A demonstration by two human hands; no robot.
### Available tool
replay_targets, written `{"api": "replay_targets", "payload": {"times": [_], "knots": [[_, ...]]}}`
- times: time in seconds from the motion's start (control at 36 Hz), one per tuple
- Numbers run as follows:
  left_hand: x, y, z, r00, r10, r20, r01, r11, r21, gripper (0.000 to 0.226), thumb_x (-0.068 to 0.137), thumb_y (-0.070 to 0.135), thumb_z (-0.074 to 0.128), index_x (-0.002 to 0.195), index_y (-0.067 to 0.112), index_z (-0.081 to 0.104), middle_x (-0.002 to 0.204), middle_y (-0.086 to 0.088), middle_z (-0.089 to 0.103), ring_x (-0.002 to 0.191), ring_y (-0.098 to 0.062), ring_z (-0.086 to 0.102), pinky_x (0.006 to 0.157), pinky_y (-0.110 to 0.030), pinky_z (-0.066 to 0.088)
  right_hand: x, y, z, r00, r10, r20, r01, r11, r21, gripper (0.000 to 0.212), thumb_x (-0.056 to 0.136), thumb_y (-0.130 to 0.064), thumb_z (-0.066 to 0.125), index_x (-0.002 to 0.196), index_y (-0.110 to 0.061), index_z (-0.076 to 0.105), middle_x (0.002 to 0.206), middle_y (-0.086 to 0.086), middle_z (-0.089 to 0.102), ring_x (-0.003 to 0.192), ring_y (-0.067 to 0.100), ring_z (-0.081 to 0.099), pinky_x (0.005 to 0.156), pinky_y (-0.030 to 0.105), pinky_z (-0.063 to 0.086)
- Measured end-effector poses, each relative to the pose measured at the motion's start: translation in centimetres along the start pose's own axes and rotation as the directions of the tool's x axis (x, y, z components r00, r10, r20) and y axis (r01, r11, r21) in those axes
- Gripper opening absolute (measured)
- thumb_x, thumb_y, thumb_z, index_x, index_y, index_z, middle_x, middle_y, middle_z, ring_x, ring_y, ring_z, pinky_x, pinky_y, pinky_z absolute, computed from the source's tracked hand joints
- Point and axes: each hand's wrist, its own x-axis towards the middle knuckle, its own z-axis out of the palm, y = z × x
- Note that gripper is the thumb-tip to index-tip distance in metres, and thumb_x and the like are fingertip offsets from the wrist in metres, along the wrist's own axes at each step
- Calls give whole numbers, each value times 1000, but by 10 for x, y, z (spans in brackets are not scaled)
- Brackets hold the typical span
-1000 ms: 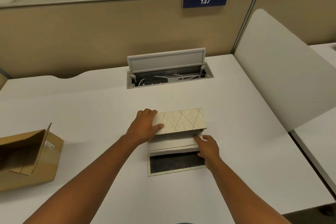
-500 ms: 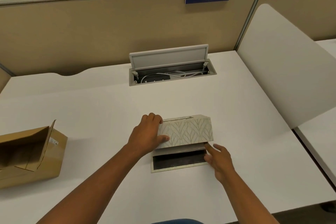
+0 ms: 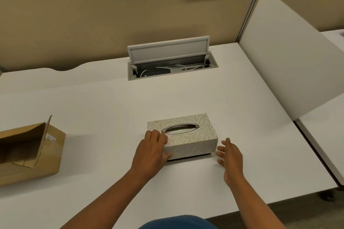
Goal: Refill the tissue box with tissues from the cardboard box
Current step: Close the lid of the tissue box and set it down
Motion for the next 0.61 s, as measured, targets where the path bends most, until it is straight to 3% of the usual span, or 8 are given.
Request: {"api": "replay_targets", "payload": {"times": [0.17, 0.28, 0.39, 0.44, 0.53, 0.56, 0.61], "knots": [[-17, 3, 16, 999, 13, -41, -12, 999, 33, 43, 68, 35, 87, 94, 17, 58, 94, -4, 57, 83, -25, 52, 56, -34, 49, -10, 0, 0, 992, -94, 80, 104, 986, -131, 46, 84, -69, 54, 95, -26, 67, 93, -2, 68, 83, 14, 64, 67, 32, 49], [-28, 2, 27, 998, 51, -34, -48, 996, 77, 41, 66, 28, 88, 92, 16, 58, 93, -4, 57, 83, -25, 52, 53, -34, 49, -16, 4, 0, 974, -172, 146, 200, 958, -205, 44, 80, -71, 58, 97, -32, 69, 105, -6, 68, 100, 17, 62, 87, 41, 52], [-29, -1, 31, 996, 60, -64, -58, 998, 32, 43, 67, 33, 88, 92, 18, 56, 96, -2, 55, 86, -24, 49, 54, -34, 50, -18, 8, -1, 947, -223, 232, 293, 896, -334, 55, 80, -71, 57, 113, -27, 65, 103, -7, 68, 97, 14, 62, 74, 24, 47], [-31, -5, 30, 996, 55, -72, -58, 997, -48, 46, 70, 41, 85, 97, 19, 54, 107, -1, 52, 98, -23, 49, 59, -29, 51, -16, 10, -2, 943, -224, 246, 304, 880, -365, 55, 84, -68, 57, 116, -24, 65, 98, -6, 67, 89, 12, 60, 72, 23, 44], [-37, -10, 29, 977, -179, -119, 134, 940, -315, 48, 80, 48, 76, 114, 21, 54, 132, -3, 45, 125, -21, 41, 72, -28, 51, -16, 9, -2, 935, -232, 267, 323, 868, -378, 53, 81, -74, 52, 106, -30, 67, 82, -10, 64, 78, 8, 58, 66, 23, 43], [-38, -10, 28, 947, -305, -96, 235, 868, -438, 48, 84, 51, 70, 119, 25, 52, 135, -1, 43, 127, -19, 42, 79, -30, 51, -16, 9, -2, 934, -231, 272, 325, 865, -382, 51, 81, -75, 50, 103, -33, 67, 81, -10, 65, 78, 9, 59, 65, 23, 44], [-37, -9, 23, 844, -528, 96, 447, 593, -670, 50, 85, 64, 55, 125, 35, 47, 134, 1, 47, 116, -17, 53, 86, -34, 52, -16, 9, -2, 933, -224, 281, 325, 860, -393, 47, 84, -74, 49, 102, -34, 66, 84, -8, 66, 80, 9, 60, 66, 23, 44]]}}
